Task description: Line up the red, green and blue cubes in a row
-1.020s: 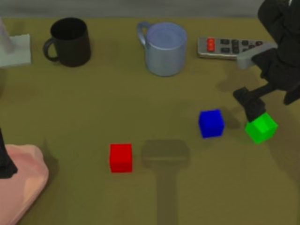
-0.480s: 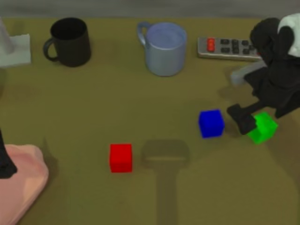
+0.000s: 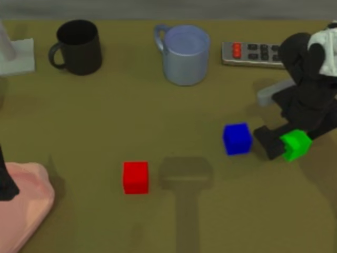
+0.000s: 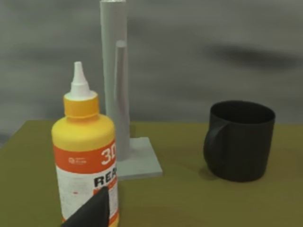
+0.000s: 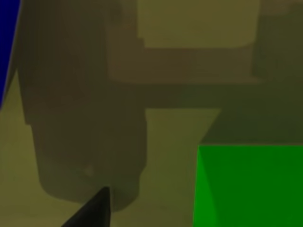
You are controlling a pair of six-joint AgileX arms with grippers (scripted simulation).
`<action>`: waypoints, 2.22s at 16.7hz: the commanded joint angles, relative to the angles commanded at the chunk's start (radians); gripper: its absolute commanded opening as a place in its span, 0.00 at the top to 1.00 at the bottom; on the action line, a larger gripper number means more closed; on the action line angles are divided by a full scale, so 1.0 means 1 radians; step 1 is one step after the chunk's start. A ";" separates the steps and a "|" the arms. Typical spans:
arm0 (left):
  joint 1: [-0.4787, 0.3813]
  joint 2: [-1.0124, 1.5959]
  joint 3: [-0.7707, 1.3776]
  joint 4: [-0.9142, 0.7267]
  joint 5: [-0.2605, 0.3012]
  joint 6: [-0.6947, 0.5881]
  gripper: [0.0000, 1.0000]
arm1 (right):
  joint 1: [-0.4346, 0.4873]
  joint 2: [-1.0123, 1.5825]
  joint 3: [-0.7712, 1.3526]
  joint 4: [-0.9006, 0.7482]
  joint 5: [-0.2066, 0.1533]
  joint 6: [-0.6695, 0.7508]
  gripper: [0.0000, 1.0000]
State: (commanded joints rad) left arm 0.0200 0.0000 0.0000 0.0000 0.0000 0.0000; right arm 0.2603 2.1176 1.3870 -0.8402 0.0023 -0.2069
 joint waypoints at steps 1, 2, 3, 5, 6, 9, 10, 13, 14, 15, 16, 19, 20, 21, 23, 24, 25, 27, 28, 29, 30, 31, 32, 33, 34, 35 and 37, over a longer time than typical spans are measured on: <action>0.000 0.000 0.000 0.000 0.000 0.000 0.00 | 0.000 0.000 0.000 0.000 0.000 0.000 0.15; 0.000 0.000 0.000 0.000 0.000 0.000 0.00 | 0.000 0.000 0.000 0.000 0.000 0.000 0.23; 0.000 0.000 0.000 0.000 0.000 0.000 0.00 | 0.000 0.000 0.000 0.000 0.000 0.000 0.30; 0.000 0.000 0.000 0.000 0.000 0.000 0.00 | 0.000 0.000 0.000 0.000 0.000 0.000 0.45; 0.000 0.000 0.000 0.000 0.000 0.000 0.00 | 0.000 0.000 0.000 0.000 0.000 0.000 0.53; 0.000 0.000 0.000 0.000 0.000 0.000 0.00 | 0.000 0.000 0.000 0.000 0.000 0.000 0.75; 0.000 0.000 0.000 0.000 0.000 0.000 0.00 | 0.000 0.000 0.000 0.000 0.000 0.000 0.83; 0.000 0.000 0.000 0.000 0.000 0.000 0.00 | 0.000 0.000 0.000 0.000 0.000 0.000 1.00; 0.000 0.000 0.000 0.000 0.000 0.000 0.00 | 0.000 0.000 0.000 0.000 0.000 0.000 1.00; 0.000 0.000 0.000 0.000 0.000 0.000 0.00 | 0.000 0.000 0.000 0.000 0.000 0.000 1.00; 0.000 0.000 0.000 0.000 0.000 0.000 0.00 | 0.000 0.000 0.000 0.000 0.000 0.000 1.00; 0.000 0.000 0.000 0.000 0.000 0.000 0.00 | 0.000 0.000 0.000 0.000 0.000 0.000 1.00; 0.000 0.000 0.000 0.000 0.000 0.000 0.00 | 0.000 0.000 0.000 0.000 0.000 0.000 1.00; 0.000 0.000 0.000 0.000 0.000 0.000 0.00 | -0.002 -0.012 0.002 -0.005 -0.002 0.003 1.00; 0.000 0.000 0.000 0.000 0.000 0.000 0.00 | 0.001 -0.017 0.017 -0.022 -0.002 0.000 1.00; 0.000 0.000 0.000 0.000 0.000 0.000 0.00 | 0.003 -0.025 0.034 -0.046 -0.003 -0.001 1.00; 0.000 0.000 0.000 0.000 0.000 0.000 0.00 | 0.003 -0.037 0.055 -0.080 -0.003 -0.001 1.00; 0.000 0.000 0.000 0.000 0.000 0.000 0.00 | 0.004 -0.064 0.101 -0.164 -0.003 0.000 1.00; 0.000 0.000 0.000 0.000 0.000 0.000 0.00 | 0.005 -0.077 0.123 -0.202 -0.003 0.000 1.00; 0.000 0.000 0.000 0.000 0.000 0.000 0.00 | 0.006 -0.090 0.141 -0.229 -0.003 0.000 1.00; 0.000 0.000 0.000 0.000 0.000 0.000 0.00 | 0.006 -0.100 0.152 -0.246 -0.003 0.000 1.00; 0.000 0.000 0.000 0.000 0.000 0.000 0.00 | 0.007 -0.104 0.157 -0.252 -0.003 0.000 1.00; 0.000 0.000 0.000 0.000 0.000 0.000 0.00 | 0.007 -0.104 0.157 -0.252 -0.003 0.000 1.00; 0.000 0.000 0.000 0.000 0.000 0.000 0.00 | 0.007 -0.104 0.157 -0.252 -0.003 0.000 1.00; 0.000 0.000 0.000 0.000 0.000 0.000 0.00 | 0.002 -0.101 0.154 -0.249 -0.003 0.001 1.00; 0.000 0.000 0.000 0.000 0.000 0.000 0.00 | 0.003 -0.100 0.156 -0.250 -0.003 0.003 1.00; 0.000 0.000 0.000 0.000 0.000 0.000 0.00 | 0.026 -0.090 0.172 -0.258 -0.003 0.037 1.00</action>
State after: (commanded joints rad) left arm 0.0200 0.0000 0.0000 0.0000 0.0000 0.0000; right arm 0.2860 2.0272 1.5588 -1.0980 -0.0004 -0.1697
